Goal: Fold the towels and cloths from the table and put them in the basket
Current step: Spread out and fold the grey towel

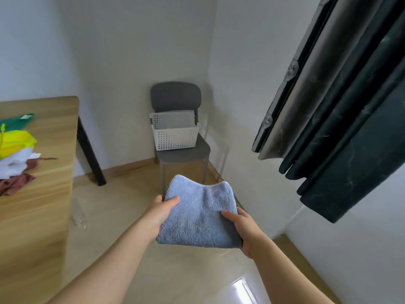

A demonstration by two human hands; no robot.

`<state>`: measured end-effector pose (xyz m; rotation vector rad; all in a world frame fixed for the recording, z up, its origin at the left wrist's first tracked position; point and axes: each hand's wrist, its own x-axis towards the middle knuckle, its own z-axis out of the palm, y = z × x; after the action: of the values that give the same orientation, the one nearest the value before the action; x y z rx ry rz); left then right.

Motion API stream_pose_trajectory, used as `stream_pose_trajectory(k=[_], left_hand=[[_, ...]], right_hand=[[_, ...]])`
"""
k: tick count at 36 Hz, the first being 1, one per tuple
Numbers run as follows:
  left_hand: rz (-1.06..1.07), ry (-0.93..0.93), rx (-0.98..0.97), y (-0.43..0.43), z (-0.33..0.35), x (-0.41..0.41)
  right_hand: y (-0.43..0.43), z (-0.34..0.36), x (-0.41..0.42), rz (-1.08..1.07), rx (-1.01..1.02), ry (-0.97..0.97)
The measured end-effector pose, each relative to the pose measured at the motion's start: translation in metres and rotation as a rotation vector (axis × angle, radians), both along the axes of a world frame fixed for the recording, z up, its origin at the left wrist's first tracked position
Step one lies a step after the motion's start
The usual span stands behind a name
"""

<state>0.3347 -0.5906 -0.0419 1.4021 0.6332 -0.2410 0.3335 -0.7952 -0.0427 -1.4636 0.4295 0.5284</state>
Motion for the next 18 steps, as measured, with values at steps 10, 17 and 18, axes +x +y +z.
stream_pose_trajectory(k=[10, 17, 18], left_hand=[[0.115, 0.024, -0.013, 0.022, -0.001, 0.11], [0.143, 0.033, 0.013, 0.059, 0.005, 0.231], [0.14, 0.035, 0.022, 0.065, 0.006, 0.248]], right_hand=[[0.021, -0.007, 0.134, 0.129, 0.055, 0.028], [0.066, -0.01, 0.261, 0.125, 0.013, 0.03], [0.072, -0.009, 0.278, 0.123, 0.017, 0.034]])
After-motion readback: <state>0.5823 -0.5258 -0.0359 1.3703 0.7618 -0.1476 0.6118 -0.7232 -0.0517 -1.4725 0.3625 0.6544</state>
